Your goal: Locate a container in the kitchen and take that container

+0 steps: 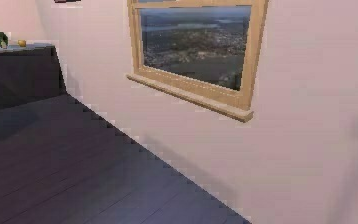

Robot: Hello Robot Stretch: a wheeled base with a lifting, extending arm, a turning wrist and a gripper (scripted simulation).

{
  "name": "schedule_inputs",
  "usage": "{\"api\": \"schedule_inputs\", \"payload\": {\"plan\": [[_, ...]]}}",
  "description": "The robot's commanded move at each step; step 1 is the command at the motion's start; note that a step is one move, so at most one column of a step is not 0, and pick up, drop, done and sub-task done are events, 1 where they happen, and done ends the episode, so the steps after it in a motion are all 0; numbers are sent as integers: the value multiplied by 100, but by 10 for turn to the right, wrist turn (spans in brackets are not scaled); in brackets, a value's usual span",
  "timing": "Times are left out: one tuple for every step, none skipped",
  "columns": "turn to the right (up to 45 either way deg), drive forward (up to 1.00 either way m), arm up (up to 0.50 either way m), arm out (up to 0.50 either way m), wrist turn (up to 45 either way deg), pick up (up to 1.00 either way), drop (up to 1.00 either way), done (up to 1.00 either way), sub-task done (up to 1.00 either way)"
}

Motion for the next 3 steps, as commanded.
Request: {"api": "schedule_inputs", "payload": {"plan": [[0, 20, 0, 0, 0, 0, 0, 0, 0], [-270, 0, 0, 0, 0, 0, 0, 0, 0], [0, 30, 0, 0, 0, 0, 0, 0, 0]]}}
